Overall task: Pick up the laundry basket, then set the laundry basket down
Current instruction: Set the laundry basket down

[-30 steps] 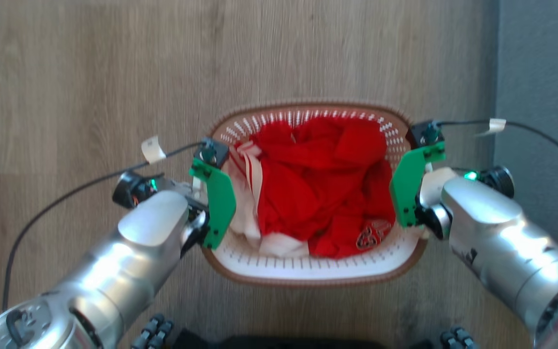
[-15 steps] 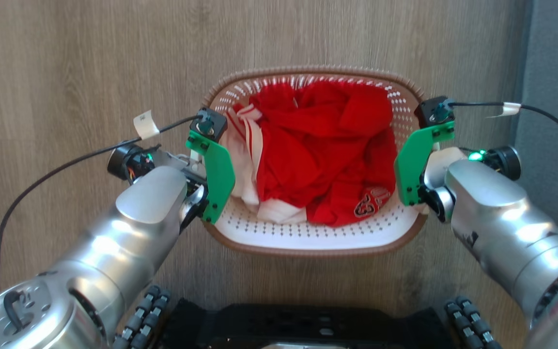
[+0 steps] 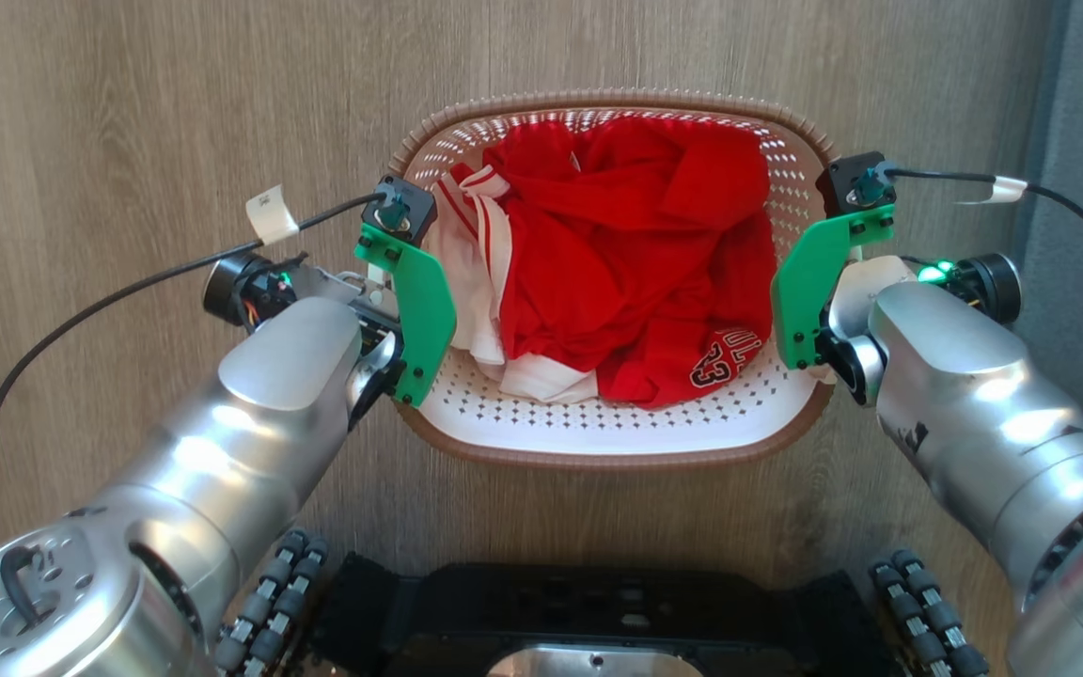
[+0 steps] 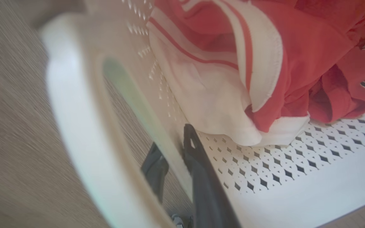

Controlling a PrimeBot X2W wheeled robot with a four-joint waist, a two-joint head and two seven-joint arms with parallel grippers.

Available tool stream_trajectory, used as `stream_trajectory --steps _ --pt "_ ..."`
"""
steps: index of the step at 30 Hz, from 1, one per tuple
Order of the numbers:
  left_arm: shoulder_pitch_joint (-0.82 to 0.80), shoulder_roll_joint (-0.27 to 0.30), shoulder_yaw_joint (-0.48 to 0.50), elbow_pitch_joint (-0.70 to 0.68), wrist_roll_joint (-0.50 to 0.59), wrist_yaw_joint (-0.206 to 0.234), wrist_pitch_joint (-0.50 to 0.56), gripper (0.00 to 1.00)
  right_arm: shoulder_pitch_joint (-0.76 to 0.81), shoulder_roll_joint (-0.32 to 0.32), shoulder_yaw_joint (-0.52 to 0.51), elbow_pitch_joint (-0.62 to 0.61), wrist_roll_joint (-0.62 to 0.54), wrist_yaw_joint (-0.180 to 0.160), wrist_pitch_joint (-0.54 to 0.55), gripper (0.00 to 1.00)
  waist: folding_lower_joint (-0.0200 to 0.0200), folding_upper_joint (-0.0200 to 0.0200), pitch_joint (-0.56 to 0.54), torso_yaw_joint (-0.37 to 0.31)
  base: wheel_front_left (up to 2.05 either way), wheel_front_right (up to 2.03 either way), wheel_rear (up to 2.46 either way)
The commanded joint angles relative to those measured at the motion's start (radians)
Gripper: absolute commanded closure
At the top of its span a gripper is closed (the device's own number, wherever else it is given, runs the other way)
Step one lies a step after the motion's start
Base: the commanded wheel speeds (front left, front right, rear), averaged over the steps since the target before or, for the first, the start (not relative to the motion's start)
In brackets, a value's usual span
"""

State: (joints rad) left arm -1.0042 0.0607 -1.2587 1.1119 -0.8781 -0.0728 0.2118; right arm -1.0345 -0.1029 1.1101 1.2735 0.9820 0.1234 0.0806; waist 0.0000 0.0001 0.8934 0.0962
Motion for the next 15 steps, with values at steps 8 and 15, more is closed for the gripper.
stream_trajectory --steps 8,15 --pt "-0.002 -0.01 -0.016 -0.049 -0.011 -0.006 -0.008 1.0 0.023 0.038 0.027 -0.007 -0.021 0.007 -0.009 1.0 0.0 -0.0001 0.022 0.011 0.0 0.0 0.0" --pt "-0.002 -0.01 -0.019 -0.054 -0.003 0.014 -0.022 0.0 0.012 0.029 0.015 0.011 -0.032 0.007 -0.047 0.0 0.0 -0.0001 0.026 0.015 0.0 0.0 0.0"
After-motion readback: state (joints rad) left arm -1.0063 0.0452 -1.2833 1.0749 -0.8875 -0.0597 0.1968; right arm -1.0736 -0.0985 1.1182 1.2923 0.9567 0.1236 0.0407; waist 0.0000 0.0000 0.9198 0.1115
